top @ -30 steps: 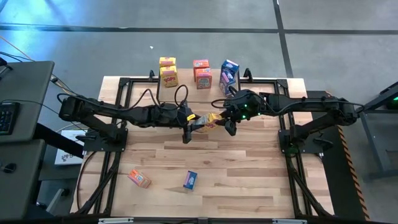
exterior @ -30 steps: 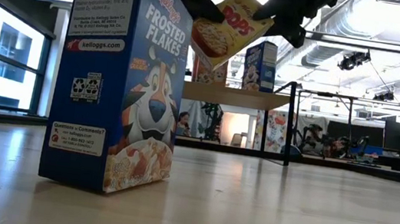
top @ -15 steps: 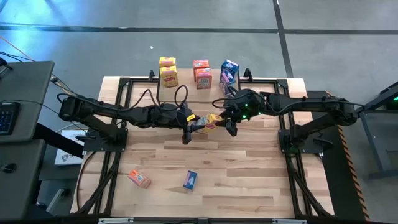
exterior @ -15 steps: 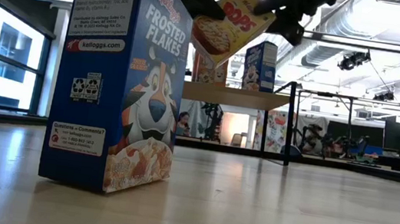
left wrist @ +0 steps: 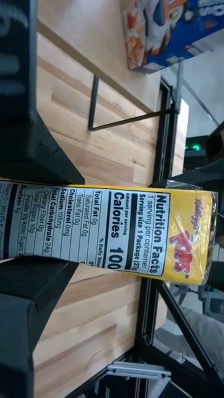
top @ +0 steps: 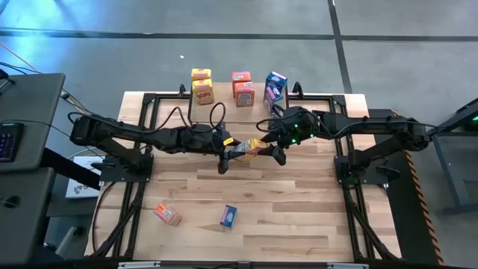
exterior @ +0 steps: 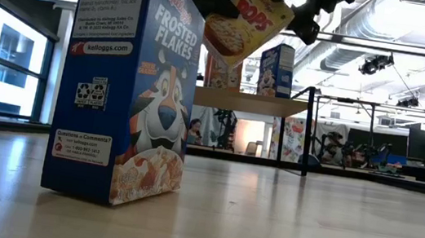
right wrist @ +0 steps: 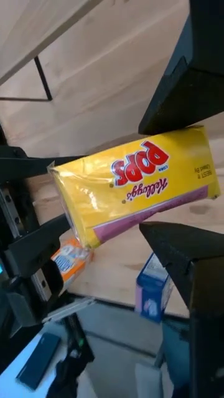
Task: Stack cereal on shelf
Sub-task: Put the yellow cereal box aligned with the other yellow cereal box on the shelf
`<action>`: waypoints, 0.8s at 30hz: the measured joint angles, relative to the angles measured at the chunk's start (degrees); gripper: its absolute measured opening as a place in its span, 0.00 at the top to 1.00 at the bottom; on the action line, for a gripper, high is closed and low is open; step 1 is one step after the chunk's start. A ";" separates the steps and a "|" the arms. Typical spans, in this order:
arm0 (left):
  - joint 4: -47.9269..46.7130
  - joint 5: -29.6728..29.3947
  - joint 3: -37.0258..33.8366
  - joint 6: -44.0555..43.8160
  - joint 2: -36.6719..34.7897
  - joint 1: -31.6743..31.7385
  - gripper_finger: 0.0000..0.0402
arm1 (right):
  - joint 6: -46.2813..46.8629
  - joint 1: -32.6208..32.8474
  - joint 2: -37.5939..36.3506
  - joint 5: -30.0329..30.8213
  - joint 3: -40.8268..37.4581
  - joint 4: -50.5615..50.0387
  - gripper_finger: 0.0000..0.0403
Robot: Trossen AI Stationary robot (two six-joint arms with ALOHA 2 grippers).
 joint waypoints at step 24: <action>-3.47 -4.64 -2.12 5.76 -16.61 0.93 0.63 | -11.95 -0.07 -16.89 9.28 0.00 -3.29 0.42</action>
